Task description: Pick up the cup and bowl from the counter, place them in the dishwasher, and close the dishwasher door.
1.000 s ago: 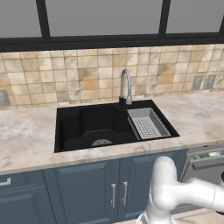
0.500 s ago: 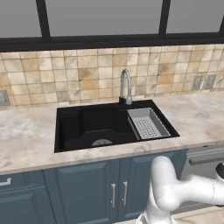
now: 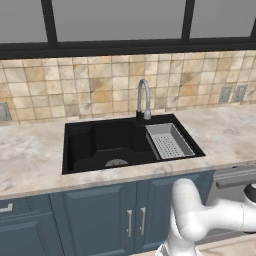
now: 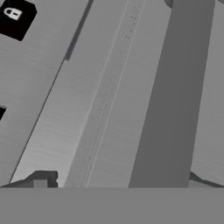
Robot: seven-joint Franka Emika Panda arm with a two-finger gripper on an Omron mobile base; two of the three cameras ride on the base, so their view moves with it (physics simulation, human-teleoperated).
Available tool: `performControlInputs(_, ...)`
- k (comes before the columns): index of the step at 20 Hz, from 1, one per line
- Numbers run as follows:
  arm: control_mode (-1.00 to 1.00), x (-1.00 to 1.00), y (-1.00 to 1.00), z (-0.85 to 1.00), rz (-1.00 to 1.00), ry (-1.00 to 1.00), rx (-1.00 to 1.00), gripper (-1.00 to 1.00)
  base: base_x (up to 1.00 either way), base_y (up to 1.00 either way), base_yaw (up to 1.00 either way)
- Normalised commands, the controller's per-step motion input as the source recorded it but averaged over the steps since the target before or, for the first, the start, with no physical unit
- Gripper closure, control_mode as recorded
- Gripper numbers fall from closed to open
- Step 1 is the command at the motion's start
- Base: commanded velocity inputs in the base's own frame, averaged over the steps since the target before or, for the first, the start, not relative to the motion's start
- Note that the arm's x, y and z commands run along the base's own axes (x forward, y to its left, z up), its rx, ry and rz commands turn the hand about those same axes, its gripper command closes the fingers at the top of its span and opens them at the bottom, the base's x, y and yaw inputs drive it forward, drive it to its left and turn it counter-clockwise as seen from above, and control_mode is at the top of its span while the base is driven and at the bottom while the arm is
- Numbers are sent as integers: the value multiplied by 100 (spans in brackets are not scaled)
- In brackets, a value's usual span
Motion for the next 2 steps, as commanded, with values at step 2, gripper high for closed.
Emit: performControlInputs(2, -100, 13, 0, -100, 12, -42, 0, -100, 0, 0, 0)
